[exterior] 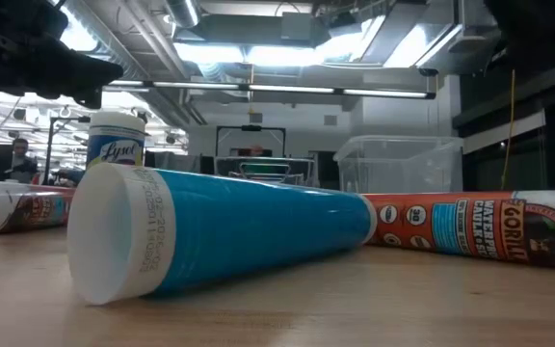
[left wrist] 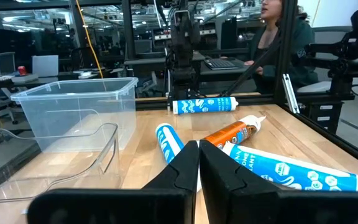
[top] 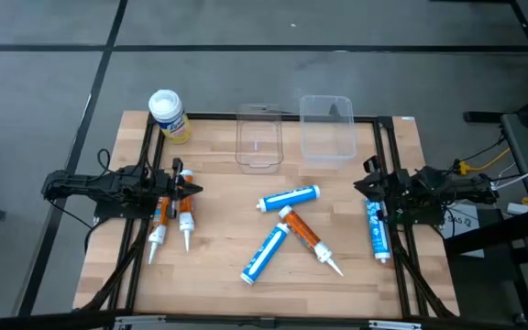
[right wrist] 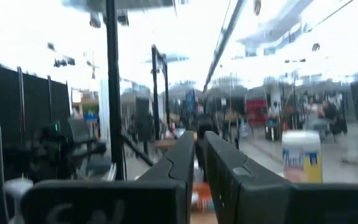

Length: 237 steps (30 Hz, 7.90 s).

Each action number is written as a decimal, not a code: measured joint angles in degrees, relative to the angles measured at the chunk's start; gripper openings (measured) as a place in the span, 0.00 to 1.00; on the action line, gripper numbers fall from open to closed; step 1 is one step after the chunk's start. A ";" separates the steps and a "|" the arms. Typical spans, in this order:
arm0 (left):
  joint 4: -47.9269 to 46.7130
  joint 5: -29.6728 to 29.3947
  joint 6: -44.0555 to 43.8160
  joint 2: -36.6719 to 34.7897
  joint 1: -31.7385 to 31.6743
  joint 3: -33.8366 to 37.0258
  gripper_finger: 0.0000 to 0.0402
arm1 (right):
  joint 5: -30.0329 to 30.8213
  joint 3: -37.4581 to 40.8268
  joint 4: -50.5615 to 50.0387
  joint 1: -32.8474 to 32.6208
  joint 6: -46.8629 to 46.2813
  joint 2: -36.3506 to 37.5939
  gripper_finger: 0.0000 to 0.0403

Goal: Pick & place silicon tubes, Sealant and Lysol wipes
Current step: Put the top blue sealant into the right transparent bin

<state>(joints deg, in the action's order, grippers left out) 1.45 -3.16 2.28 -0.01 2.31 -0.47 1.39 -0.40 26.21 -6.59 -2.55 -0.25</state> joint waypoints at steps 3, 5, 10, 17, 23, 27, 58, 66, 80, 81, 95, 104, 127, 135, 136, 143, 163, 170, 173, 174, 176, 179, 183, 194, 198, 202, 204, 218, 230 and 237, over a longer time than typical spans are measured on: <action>0.00 0.01 -0.01 0.00 0.00 0.00 0.02 | 0.02 0.00 6.02 0.00 -0.76 0.00 0.10; 0.00 0.01 -0.01 0.00 0.00 0.00 0.02 | 0.01 0.00 10.37 0.00 -2.46 0.00 0.10; 0.00 0.01 -0.01 0.00 0.00 0.00 0.02 | 0.02 0.00 20.91 0.00 -3.25 0.00 0.10; -0.02 0.01 -0.01 0.00 0.00 0.00 0.03 | 2.00 0.00 36.53 0.00 -2.90 0.00 0.10; -0.02 0.00 -0.02 0.00 0.00 0.00 0.02 | 2.12 -2.36 40.98 0.00 -1.14 0.00 0.10; -0.01 0.02 0.00 0.00 0.00 0.00 0.02 | 2.10 -7.32 39.08 0.00 1.94 0.00 0.10; 0.00 0.00 0.00 0.00 0.00 0.00 0.03 | 1.99 -56.09 0.61 0.00 14.88 -19.42 0.01; 0.00 0.02 0.00 0.00 0.00 0.00 0.02 | 1.46 -67.45 -9.59 0.00 14.80 -28.55 0.01; 0.00 0.01 -0.02 0.00 0.00 0.00 0.03 | 1.46 -82.50 -31.17 -0.01 14.64 -41.68 0.01; 0.00 0.02 -0.01 0.00 0.00 0.00 0.03 | 1.46 -83.34 -32.35 0.00 14.64 -42.42 0.01; 0.00 0.01 0.00 0.00 0.00 0.00 0.03 | 1.53 -87.25 -39.13 0.00 11.65 -49.78 0.01; -0.02 0.02 0.00 0.00 0.00 0.00 0.02 | 6.40 -87.25 -46.69 0.00 10.30 -52.56 0.01; 0.00 0.01 -0.02 0.00 0.00 0.00 0.02 | 10.17 -87.25 -51.20 3.69 10.29 -60.93 0.01; 0.00 0.00 -0.02 0.00 0.00 0.00 0.03 | 8.13 -87.25 -51.31 8.07 10.30 -64.44 0.01; 0.00 0.02 0.00 0.00 0.00 0.00 0.03 | 6.99 -87.25 -51.29 8.57 10.36 -64.87 0.01; 0.00 0.02 -0.02 0.00 0.00 0.00 0.02 | 0.35 -87.25 -51.92 11.85 10.49 -67.60 0.01; 0.00 0.00 -0.01 0.00 0.00 0.00 0.02 | -12.43 -87.23 -67.38 13.77 8.51 -69.13 0.01; 0.00 0.02 0.00 0.00 0.00 0.00 0.02 | -16.89 -87.23 -75.81 13.77 6.92 -69.13 0.01; -0.01 0.01 -0.01 0.00 0.00 0.00 0.02 | -17.87 -87.23 -79.54 13.69 7.14 -69.13 0.01; 0.00 0.01 0.00 0.00 0.00 0.00 0.02 | -18.01 -87.23 -80.61 13.55 7.17 -69.13 0.01; 0.00 0.01 0.00 0.00 0.00 0.00 0.03 | -18.05 -87.23 -82.36 13.33 7.24 -69.13 0.01; 0.00 0.02 -0.02 0.00 0.00 0.00 0.03 | -18.08 -87.23 -84.56 12.53 7.39 -69.13 0.01; 0.00 0.00 0.00 0.00 0.00 0.00 0.02 | -18.12 -87.23 -86.34 11.28 7.59 -69.13 0.01; 0.00 0.00 0.00 0.00 0.00 0.00 0.02 | -19.79 -87.21 -89.01 6.65 8.98 -69.13 0.01; 0.00 0.01 -0.01 0.00 0.00 0.00 0.03 | -20.15 -87.21 -88.99 5.12 8.79 -69.13 0.01; 0.00 0.01 -0.02 0.00 0.00 0.00 0.03 | -20.15 -87.21 -88.99 3.61 8.74 -69.13 0.01; 0.00 0.00 -0.02 0.00 0.00 0.00 0.02 | -20.15 -87.21 -88.97 2.86 8.78 -69.13 0.01; 0.00 0.02 -0.02 0.00 0.00 0.00 0.03 | -20.13 -87.21 -88.58 1.77 8.76 -69.13 0.01; 0.00 0.01 -0.01 0.00 0.00 0.00 0.02 | -20.11 -87.21 -86.13 1.77 8.87 -69.99 0.01; 0.00 0.01 -0.01 0.00 0.00 0.00 0.03 | -19.79 -87.21 -85.56 1.77 8.85 -72.82 0.01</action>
<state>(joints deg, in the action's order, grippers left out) 1.45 -3.15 2.28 -0.01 2.31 -0.47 -18.40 -87.61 -59.35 -4.82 6.31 -73.08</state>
